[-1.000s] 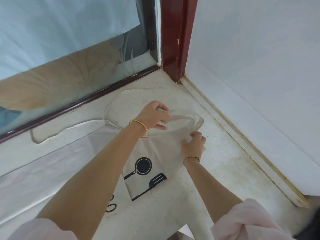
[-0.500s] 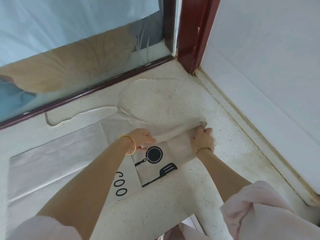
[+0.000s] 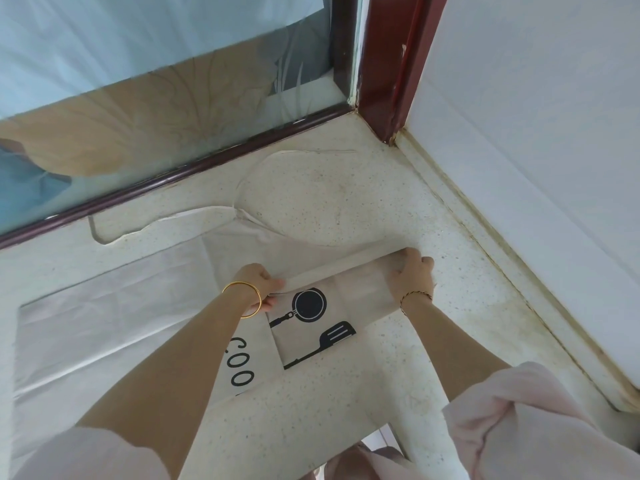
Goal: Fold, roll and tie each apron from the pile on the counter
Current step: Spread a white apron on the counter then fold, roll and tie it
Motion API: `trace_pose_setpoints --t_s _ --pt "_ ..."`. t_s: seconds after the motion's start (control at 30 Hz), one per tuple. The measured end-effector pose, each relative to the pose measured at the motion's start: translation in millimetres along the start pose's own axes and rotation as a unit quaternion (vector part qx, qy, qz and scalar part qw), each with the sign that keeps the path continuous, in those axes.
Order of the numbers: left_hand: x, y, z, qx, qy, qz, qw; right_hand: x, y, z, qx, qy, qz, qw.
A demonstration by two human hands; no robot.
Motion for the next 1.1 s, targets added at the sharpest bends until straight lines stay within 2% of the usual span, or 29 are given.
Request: trace_pose_setpoints --t_s 0.13,0.2,0.27,0.37,0.43,0.57,0.8,0.97,1.03,1.1 --pt "-2.4 -1.9 3.1 0.015 -0.062 0.021 0.998 -4.7 0.2 -4.6 0.011 -0.049 0.046 0.998" --pt "-4.7 -3.0 4.5 0.008 -0.084 0.036 0.996 -9.1 5.4 -8.6 0.047 -0.066 0.042 0.996" --pt "-6.1 -3.9 4.8 0.011 -0.143 0.062 0.988 -16.1 13.2 -8.8 0.086 -0.040 -0.031 0.995" --pt "-7.0 -3.7 5.5 0.049 -0.213 0.088 0.972 -31.7 23.7 7.8 0.050 0.071 -0.179 0.980" --pt "-8.4 -4.3 7.6 0.062 -0.228 0.097 0.967 -38.3 22.5 20.5 0.041 0.161 -0.224 0.960" --pt "-16.4 -7.5 6.7 0.074 -0.259 0.106 0.957 -42.9 11.6 27.2 0.019 0.260 -0.213 0.942" --pt "-19.6 -6.6 6.7 0.098 -0.395 0.114 0.906 -49.7 3.2 24.9 -0.025 0.284 -0.177 0.942" --pt "-28.1 -4.7 -18.1 0.095 -0.356 0.118 0.922 -67.7 3.8 21.3 -0.026 0.290 -0.133 0.947" --pt "-37.0 -5.8 -38.5 0.119 -0.307 0.109 0.938 -89.7 9.9 27.0 -0.010 0.276 -0.161 0.947" --pt "-47.8 -10.3 -65.3 0.155 -0.263 0.098 0.947 -122.3 19.7 43.3 -0.030 0.245 -0.218 0.944"
Point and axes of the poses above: each hand's wrist, its own y-axis away from the middle knuckle, its own z-axis out of the palm, x = y × z, the point moved 3 cm from there along -y, towards the middle knuckle, and after that the axes turned 3 degrees about -x, right-handed, at the moved point
